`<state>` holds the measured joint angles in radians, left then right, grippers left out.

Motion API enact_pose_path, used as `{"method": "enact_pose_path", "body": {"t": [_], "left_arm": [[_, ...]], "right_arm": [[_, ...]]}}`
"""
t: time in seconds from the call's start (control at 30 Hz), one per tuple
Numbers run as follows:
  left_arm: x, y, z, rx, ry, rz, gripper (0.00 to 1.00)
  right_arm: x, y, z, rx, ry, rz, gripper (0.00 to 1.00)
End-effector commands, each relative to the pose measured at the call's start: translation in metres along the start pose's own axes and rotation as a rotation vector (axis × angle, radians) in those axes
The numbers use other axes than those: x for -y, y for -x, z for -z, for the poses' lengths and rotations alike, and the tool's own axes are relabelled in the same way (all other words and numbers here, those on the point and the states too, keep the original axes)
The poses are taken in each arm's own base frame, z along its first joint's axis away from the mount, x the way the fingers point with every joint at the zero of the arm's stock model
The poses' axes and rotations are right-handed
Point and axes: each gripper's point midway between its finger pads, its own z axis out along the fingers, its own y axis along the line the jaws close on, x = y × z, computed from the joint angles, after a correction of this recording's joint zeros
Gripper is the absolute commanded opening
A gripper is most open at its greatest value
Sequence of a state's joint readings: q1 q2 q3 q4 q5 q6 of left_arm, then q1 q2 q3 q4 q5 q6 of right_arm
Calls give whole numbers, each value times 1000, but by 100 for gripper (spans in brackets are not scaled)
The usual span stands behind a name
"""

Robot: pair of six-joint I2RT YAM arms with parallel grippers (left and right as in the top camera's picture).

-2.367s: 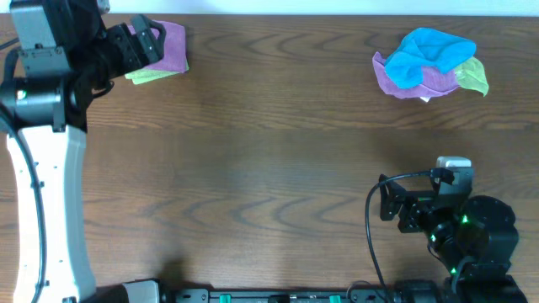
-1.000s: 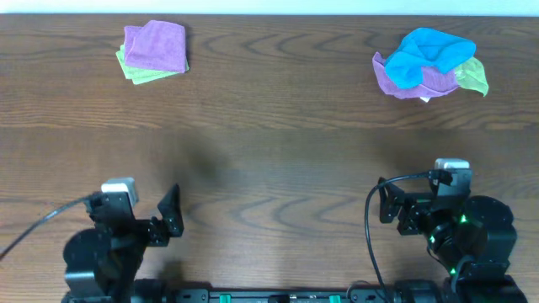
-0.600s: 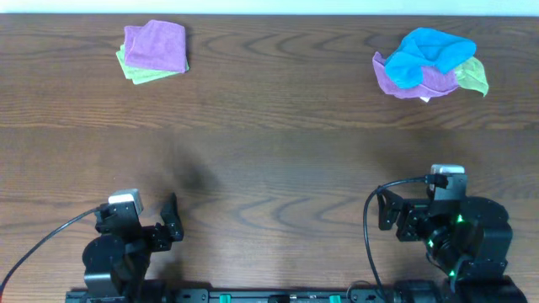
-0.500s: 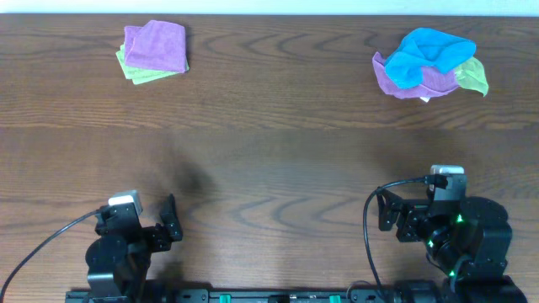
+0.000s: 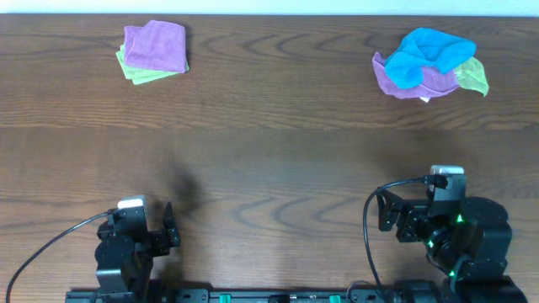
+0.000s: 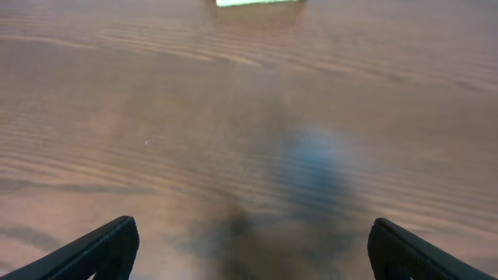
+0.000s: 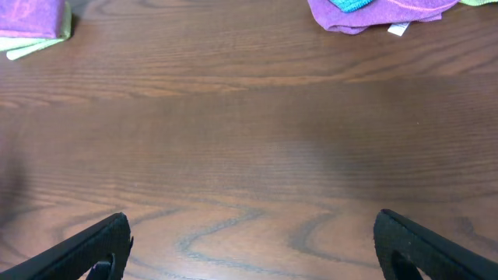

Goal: Fold the cloth

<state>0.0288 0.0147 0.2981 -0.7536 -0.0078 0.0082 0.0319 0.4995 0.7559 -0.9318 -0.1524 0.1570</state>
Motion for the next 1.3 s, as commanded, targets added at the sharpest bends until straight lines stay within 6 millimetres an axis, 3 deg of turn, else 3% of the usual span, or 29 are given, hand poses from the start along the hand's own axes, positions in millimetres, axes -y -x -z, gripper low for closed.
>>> {"method": "enact_pose_path", "body": {"t": [0.0, 0.47, 1.27], "left_arm": [[-7, -9, -5, -18, 39, -26, 95], [-10, -48, -25, -119, 55, -35, 95], [-11, -47, -25, -118, 65, -35, 95]], "right_arm": [[3, -1, 0, 0, -12, -19, 99], [3, -1, 0, 0, -12, -19, 99], [3, -1, 0, 0, -11, -18, 99]]}}
